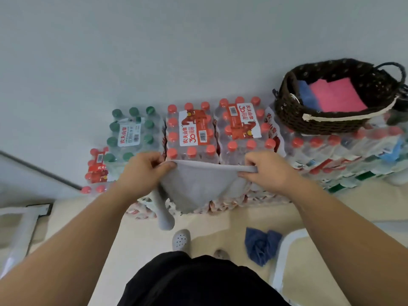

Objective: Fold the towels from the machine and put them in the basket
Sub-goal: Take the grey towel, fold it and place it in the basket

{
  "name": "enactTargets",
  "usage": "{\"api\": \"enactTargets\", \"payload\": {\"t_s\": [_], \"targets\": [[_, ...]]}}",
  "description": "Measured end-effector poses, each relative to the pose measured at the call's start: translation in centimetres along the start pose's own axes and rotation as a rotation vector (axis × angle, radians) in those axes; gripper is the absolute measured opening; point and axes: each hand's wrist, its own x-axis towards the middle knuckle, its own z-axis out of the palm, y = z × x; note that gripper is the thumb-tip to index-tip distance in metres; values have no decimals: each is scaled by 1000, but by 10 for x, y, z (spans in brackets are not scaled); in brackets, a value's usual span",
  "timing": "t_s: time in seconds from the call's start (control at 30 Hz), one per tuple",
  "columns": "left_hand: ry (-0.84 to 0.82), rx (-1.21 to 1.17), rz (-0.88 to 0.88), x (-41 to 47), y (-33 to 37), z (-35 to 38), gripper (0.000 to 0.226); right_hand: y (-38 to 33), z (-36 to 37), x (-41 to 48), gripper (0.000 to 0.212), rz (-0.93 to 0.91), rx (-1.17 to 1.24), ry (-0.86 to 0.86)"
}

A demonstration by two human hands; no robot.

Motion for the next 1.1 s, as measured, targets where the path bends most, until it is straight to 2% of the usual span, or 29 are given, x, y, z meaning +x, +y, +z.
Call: {"api": "enactTargets", "payload": {"t_s": [0.17,0.3,0.37,0.47,0.57,0.67,0.73,0.93,1.03,1.1], "targets": [[50,-169,-32,0,-27,-23,48,-25,-7,23,28,-12,40,6],[77,-96,10,16,-48,-43,47,-45,-9,39,29,38,186,4],[59,-40,49,27,-56,-54,46,-52,-9,46,36,63,154,-19],[-25,89,74,45,-63,-70,44,-65,-5,59,42,110,132,-10],[-162,207,63,65,-79,-83,49,-71,2,78,34,129,12,-1],[-291,197,78,86,-100,-91,53,-72,7,93,25,163,-102,-30],[-341,161,76,99,-113,-93,54,-71,9,96,18,219,-92,-26],[-412,55,113,128,-118,-91,50,-61,5,93,14,314,57,33],[-396,-38,95,146,-111,-88,36,-44,-9,97,14,387,338,112],[-373,-131,77,158,-105,-83,32,-34,-17,106,14,425,544,231]]}}
